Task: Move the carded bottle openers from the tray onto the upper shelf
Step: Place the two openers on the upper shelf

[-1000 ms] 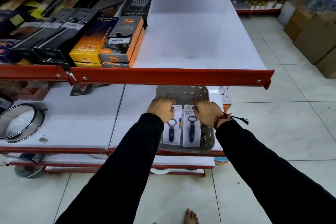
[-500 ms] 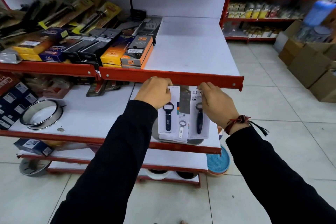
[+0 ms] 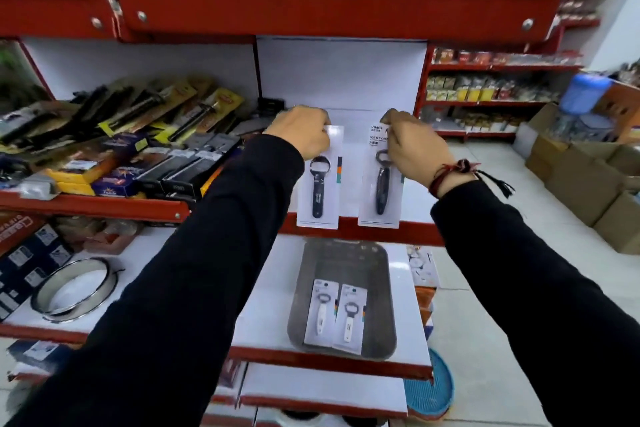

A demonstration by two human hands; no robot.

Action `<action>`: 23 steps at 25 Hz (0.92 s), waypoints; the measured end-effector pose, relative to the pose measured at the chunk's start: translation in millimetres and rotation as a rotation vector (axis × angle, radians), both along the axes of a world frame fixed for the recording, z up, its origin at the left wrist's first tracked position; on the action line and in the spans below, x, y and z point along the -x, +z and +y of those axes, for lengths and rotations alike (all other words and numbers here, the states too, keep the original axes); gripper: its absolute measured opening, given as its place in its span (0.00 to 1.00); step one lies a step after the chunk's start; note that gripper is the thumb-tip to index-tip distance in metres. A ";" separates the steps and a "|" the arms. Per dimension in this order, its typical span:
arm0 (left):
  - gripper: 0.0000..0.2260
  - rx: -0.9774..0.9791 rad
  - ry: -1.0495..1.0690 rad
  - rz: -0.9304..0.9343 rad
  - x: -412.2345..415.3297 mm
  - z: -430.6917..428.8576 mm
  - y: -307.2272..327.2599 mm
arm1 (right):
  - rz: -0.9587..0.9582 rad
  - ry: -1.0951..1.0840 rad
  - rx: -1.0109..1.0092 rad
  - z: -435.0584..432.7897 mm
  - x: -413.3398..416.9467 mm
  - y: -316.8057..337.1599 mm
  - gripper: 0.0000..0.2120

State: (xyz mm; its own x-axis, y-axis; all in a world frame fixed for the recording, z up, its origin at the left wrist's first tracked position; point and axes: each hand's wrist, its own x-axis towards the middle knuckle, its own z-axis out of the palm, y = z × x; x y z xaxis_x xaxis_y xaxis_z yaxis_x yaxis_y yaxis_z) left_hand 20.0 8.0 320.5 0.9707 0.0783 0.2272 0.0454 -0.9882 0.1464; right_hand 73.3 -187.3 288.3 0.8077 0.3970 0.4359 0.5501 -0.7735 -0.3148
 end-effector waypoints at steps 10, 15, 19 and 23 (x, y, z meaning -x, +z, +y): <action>0.18 -0.083 0.034 0.285 -111.9 36.8 -49.2 | 0.436 0.013 0.091 65.2 -98.2 -47.8 0.17; 0.17 -0.248 -0.008 0.314 -115.1 35.4 -79.5 | 0.448 -0.019 0.112 74.2 -98.9 -71.6 0.16; 0.14 -0.379 -0.012 0.233 -109.4 31.1 -97.9 | 0.324 -0.099 0.149 76.7 -91.8 -85.0 0.14; 0.12 -0.397 -0.012 0.138 -104.4 31.2 -109.5 | 0.229 -0.157 0.325 77.7 -85.9 -94.3 0.15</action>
State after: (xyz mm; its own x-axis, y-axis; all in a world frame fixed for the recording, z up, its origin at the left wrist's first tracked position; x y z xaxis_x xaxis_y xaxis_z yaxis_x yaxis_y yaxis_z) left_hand 124.4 39.2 211.0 0.9944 -0.0004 0.1057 0.0265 -0.9672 -0.2527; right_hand 159.2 -109.6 194.1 0.9309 0.3483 0.1103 0.3616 -0.9216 -0.1409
